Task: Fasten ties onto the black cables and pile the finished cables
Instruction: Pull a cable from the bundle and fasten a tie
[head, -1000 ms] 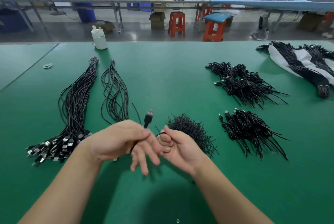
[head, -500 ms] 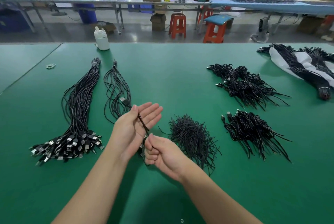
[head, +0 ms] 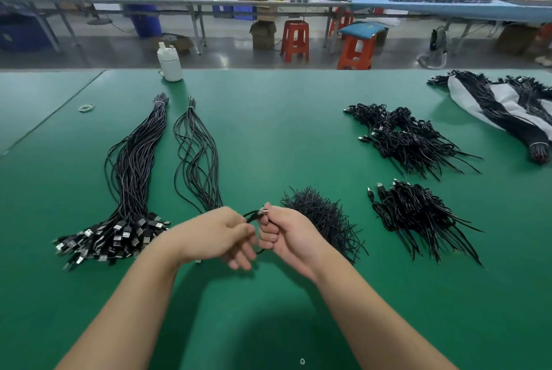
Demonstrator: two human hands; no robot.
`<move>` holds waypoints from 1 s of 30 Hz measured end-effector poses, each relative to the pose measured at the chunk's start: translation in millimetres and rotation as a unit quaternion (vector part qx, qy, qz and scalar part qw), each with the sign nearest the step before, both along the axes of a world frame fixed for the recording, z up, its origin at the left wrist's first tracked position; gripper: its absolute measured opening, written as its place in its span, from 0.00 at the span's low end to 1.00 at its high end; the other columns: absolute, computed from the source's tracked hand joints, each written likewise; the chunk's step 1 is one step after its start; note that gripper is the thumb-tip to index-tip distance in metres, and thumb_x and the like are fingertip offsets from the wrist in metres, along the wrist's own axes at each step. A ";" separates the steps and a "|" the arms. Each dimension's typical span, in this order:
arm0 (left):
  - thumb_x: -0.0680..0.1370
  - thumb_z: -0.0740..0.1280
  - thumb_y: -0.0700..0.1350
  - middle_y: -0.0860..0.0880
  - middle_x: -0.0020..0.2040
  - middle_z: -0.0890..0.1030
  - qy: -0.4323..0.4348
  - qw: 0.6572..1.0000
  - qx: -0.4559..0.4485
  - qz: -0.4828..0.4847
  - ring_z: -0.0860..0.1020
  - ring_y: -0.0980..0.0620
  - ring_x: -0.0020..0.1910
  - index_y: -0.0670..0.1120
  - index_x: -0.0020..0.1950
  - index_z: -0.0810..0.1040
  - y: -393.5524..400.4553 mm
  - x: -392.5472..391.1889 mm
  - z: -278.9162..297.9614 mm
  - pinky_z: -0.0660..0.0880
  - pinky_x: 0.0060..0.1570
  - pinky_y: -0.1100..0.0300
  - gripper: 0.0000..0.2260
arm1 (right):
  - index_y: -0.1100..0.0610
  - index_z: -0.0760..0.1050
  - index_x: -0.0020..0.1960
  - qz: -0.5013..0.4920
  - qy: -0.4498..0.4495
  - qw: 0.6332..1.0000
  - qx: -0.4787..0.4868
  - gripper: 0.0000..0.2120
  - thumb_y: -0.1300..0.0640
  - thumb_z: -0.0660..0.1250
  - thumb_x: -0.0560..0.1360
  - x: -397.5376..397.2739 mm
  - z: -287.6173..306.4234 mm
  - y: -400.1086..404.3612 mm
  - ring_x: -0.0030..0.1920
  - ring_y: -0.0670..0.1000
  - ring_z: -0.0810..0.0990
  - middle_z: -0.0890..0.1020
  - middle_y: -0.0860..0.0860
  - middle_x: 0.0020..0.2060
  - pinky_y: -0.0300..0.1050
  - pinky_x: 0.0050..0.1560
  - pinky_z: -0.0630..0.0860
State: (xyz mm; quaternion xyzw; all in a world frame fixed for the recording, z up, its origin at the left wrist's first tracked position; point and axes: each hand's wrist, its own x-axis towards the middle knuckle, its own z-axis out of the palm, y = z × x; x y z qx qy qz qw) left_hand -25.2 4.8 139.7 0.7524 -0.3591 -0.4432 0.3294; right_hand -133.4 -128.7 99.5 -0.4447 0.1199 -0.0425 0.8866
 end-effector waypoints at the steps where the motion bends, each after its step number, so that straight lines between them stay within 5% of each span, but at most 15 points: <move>1: 0.86 0.54 0.42 0.41 0.45 0.86 -0.030 0.998 -0.028 0.056 0.85 0.42 0.44 0.33 0.53 0.77 -4.1 -0.5 -6.3 0.82 0.44 0.51 0.16 | 0.56 0.70 0.38 0.006 0.001 1.000 -0.030 0.16 0.55 0.57 0.83 -0.7 1.6 0.7 0.28 0.46 0.59 0.62 0.47 0.27 0.38 0.30 0.60; 3: 0.85 0.55 0.40 0.41 0.48 0.86 -0.037 0.975 -0.129 0.177 0.85 0.46 0.47 0.35 0.56 0.78 -11.3 -1.3 -15.9 0.82 0.50 0.50 0.14 | 0.55 0.70 0.38 0.013 0.001 0.998 -0.062 0.17 0.54 0.55 0.85 -3.0 3.8 2.4 0.28 0.46 0.59 0.62 0.46 0.27 0.37 0.31 0.61; 5: 0.86 0.53 0.39 0.39 0.53 0.85 0.093 0.925 -0.259 0.261 0.84 0.46 0.52 0.35 0.61 0.76 -15.9 -1.4 -19.7 0.82 0.50 0.57 0.14 | 0.55 0.70 0.39 0.016 -0.001 0.998 -0.064 0.16 0.54 0.56 0.85 -5.3 4.2 4.6 0.29 0.46 0.59 0.62 0.46 0.27 0.37 0.31 0.61; 8: 0.86 0.52 0.40 0.36 0.58 0.82 0.242 0.862 -0.362 0.258 0.82 0.41 0.58 0.33 0.64 0.73 -15.2 0.4 -22.3 0.80 0.51 0.58 0.15 | 0.55 0.71 0.39 0.011 -0.002 0.999 -0.043 0.16 0.54 0.57 0.84 -7.4 0.7 9.3 0.29 0.46 0.59 0.62 0.46 0.27 0.37 0.31 0.62; 15: 0.86 0.52 0.39 0.40 0.59 0.83 0.145 0.945 -0.260 0.135 0.81 0.44 0.61 0.36 0.64 0.74 -1.1 18.4 -15.9 0.79 0.59 0.54 0.14 | 0.55 0.71 0.37 -0.021 -0.025 0.997 0.066 0.17 0.54 0.57 0.83 -12.2 -3.9 -6.5 0.29 0.47 0.59 0.61 0.47 0.27 0.41 0.33 0.60; 18: 0.86 0.51 0.39 0.40 0.60 0.82 0.120 0.934 -0.284 0.182 0.81 0.44 0.60 0.38 0.63 0.75 -6.3 18.4 -12.2 0.78 0.59 0.55 0.14 | 0.54 0.73 0.37 0.022 -0.024 0.999 0.001 0.16 0.53 0.60 0.82 -13.4 -3.8 -5.9 0.30 0.47 0.59 0.61 0.47 0.28 0.40 0.34 0.61; 24: 0.86 0.50 0.46 0.41 0.51 0.85 0.401 0.697 -0.477 0.355 0.85 0.47 0.50 0.37 0.58 0.75 -21.8 26.6 15.4 0.82 0.49 0.55 0.18 | 0.55 0.71 0.38 0.045 0.004 0.999 -0.022 0.15 0.53 0.59 0.83 -11.3 -14.5 7.2 0.32 0.48 0.59 0.60 0.49 0.30 0.40 0.36 0.62; 25: 0.86 0.52 0.46 0.45 0.45 0.85 0.416 0.695 -0.473 0.347 0.85 0.51 0.42 0.38 0.56 0.78 -17.2 29.0 20.1 0.82 0.42 0.59 0.17 | 0.55 0.71 0.38 0.034 0.016 0.999 -0.020 0.15 0.54 0.59 0.83 -11.2 -16.6 6.4 0.32 0.48 0.59 0.60 0.49 0.30 0.41 0.36 0.61; 27: 0.84 0.55 0.46 0.51 0.34 0.79 0.421 0.742 -0.446 0.269 0.72 0.58 0.24 0.42 0.49 0.82 -6.0 26.6 26.0 0.71 0.25 0.65 0.17 | 0.56 0.72 0.37 0.006 0.031 0.999 0.010 0.15 0.55 0.60 0.82 -9.3 -18.8 3.6 0.32 0.48 0.59 0.61 0.49 0.30 0.41 0.36 0.62; 30: 0.80 0.58 0.44 0.48 0.26 0.73 0.321 0.878 -0.341 0.100 0.59 0.55 0.19 0.37 0.47 0.83 8.5 22.1 22.8 0.59 0.23 0.64 0.16 | 0.56 0.72 0.36 -0.028 0.032 0.997 0.069 0.14 0.55 0.61 0.79 -1.6 -13.0 -0.9 0.30 0.48 0.58 0.62 0.49 0.28 0.41 0.34 0.61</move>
